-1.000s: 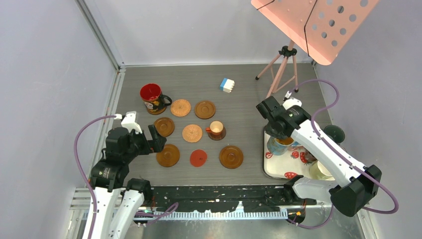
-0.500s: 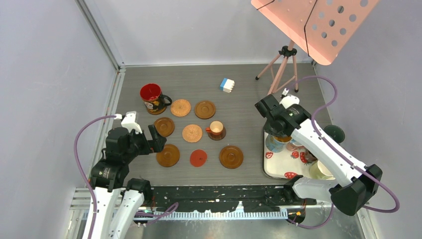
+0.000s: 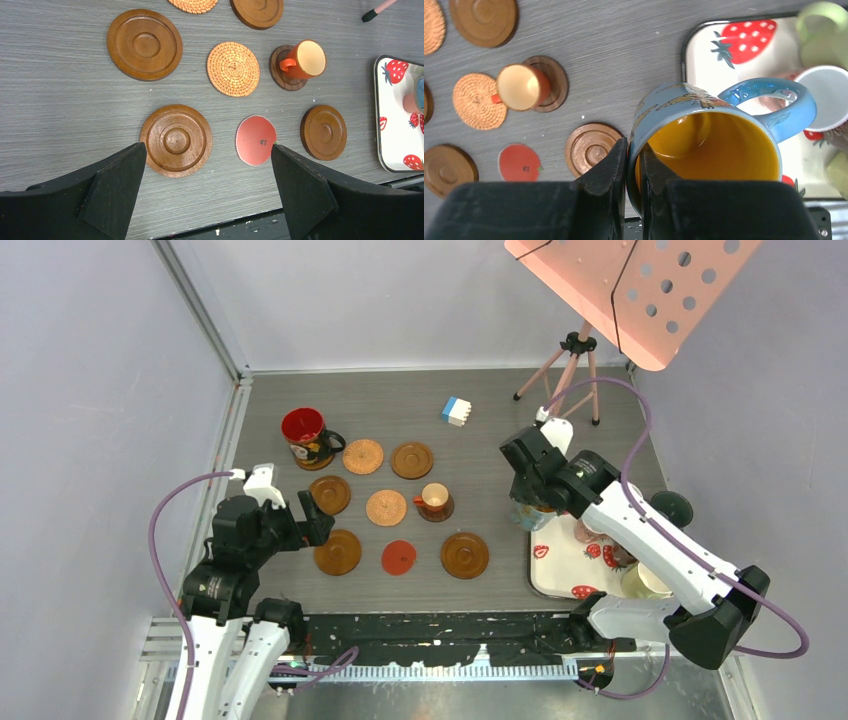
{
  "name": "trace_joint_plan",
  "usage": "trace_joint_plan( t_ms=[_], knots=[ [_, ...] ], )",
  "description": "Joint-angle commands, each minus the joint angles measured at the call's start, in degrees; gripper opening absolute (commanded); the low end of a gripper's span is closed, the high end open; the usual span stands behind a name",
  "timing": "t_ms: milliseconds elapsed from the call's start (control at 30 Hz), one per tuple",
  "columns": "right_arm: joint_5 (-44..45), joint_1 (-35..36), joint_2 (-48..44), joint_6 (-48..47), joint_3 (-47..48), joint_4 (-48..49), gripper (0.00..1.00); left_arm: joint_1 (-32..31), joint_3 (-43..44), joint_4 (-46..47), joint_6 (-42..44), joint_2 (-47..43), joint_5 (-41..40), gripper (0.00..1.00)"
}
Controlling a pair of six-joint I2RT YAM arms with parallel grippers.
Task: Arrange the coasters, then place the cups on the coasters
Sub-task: Pick up the cup from the tray.
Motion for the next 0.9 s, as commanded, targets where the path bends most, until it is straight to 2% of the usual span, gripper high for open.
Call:
trace_joint_plan(
  t_ms=[0, 133, 233, 333, 633, 867],
  knots=[
    [-1.6, 2.0, -0.9, -7.5, 4.6, 9.5, 0.05, -0.2, 0.0, 1.2, -0.4, -0.6, -0.3, 1.00],
    [-6.6, 3.8, -1.3, -15.7, 4.4, 17.5, 0.05, -0.2, 0.1, 1.1, -0.4, -0.4, -0.2, 1.00],
    [-14.2, 4.8, -2.0, -23.9, 3.6, 24.1, 0.05, -0.2, 0.0, 1.1, -0.4, -0.6, -0.3, 1.00],
    [-16.6, 6.4, -1.3, -30.4, 4.8, 28.8, 0.05, -0.2, 0.0, 1.1, -0.4, -0.7, -0.3, 1.00],
    [-19.8, 8.9, 5.8, -46.6, 12.7, 32.3, 0.05, -0.2, 0.0, 1.1, -0.4, -0.6, -0.2, 1.00],
    [-21.8, 9.4, 8.1, -60.1, 14.9, 37.7, 0.05, -0.2, 0.0, 1.1, -0.4, -0.5, -0.2, 1.00]
  ],
)
